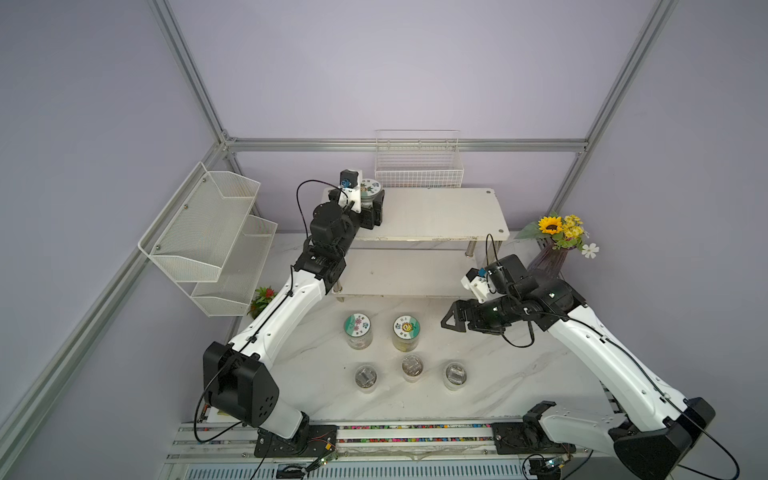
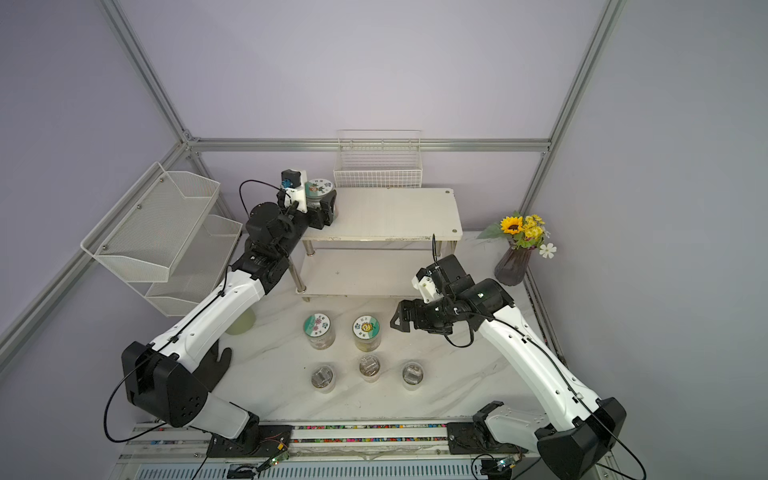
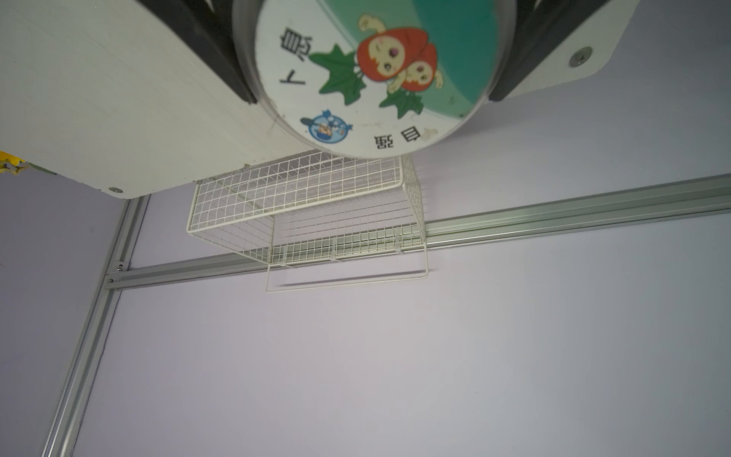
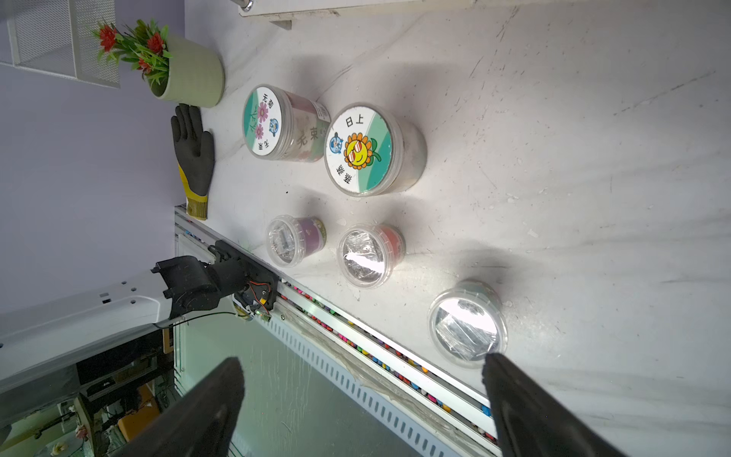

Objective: Place the seed container on the shelf
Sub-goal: Place the seed jar on the shelf.

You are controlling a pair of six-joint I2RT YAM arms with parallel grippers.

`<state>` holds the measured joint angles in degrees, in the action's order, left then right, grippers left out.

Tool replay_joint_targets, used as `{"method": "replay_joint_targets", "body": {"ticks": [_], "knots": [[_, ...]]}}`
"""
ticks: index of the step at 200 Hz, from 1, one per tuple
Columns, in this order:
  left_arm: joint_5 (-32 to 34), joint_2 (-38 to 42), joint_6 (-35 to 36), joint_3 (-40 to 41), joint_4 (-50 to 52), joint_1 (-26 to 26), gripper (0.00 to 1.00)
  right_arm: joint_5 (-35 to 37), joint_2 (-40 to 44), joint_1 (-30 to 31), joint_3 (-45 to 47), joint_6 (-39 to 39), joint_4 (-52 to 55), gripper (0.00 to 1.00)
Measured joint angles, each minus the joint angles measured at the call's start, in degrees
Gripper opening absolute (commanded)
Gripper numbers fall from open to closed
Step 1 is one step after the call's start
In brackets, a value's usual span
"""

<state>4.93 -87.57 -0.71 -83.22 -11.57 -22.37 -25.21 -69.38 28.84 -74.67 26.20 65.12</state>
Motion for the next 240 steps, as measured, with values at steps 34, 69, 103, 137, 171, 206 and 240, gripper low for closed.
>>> {"method": "replay_joint_targets", "body": {"ticks": [34, 69, 103, 137, 171, 206, 240], "knots": [[0.24, 0.0, 0.57, 0.0, 0.24, -0.68, 0.9, 0.0, 0.0, -0.31, 0.0, -0.2, 0.0, 0.97], [0.35, -0.02, 1.01, 0.0, 0.44, -0.7, 0.9, -0.04, 0.02, -0.5, 0.0, -0.5, 0.0, 0.97], [0.42, -1.01, 1.86, -0.96, 0.44, -0.81, 0.89, -0.13, 0.02, -0.63, 0.0, -0.63, 0.0, 0.97], [0.46, -2.71, 2.27, -2.4, -0.07, -0.96, 0.89, -0.2, 0.0, -0.98, 0.0, -0.96, 0.0, 0.97], [0.46, -3.17, 2.86, -2.82, -0.17, -0.96, 0.9, -0.26, 0.0, -1.27, 0.0, -1.14, 0.0, 0.97], [0.83, -3.17, 3.54, -2.8, 1.38, -0.98, 1.0, -0.37, 0.0, -1.57, 0.0, -1.44, 0.0, 0.97], [1.11, -3.17, 3.63, -2.8, 2.54, -1.03, 1.0, -0.5, -0.02, -1.75, 0.0, -1.44, 0.0, 0.97]]}}
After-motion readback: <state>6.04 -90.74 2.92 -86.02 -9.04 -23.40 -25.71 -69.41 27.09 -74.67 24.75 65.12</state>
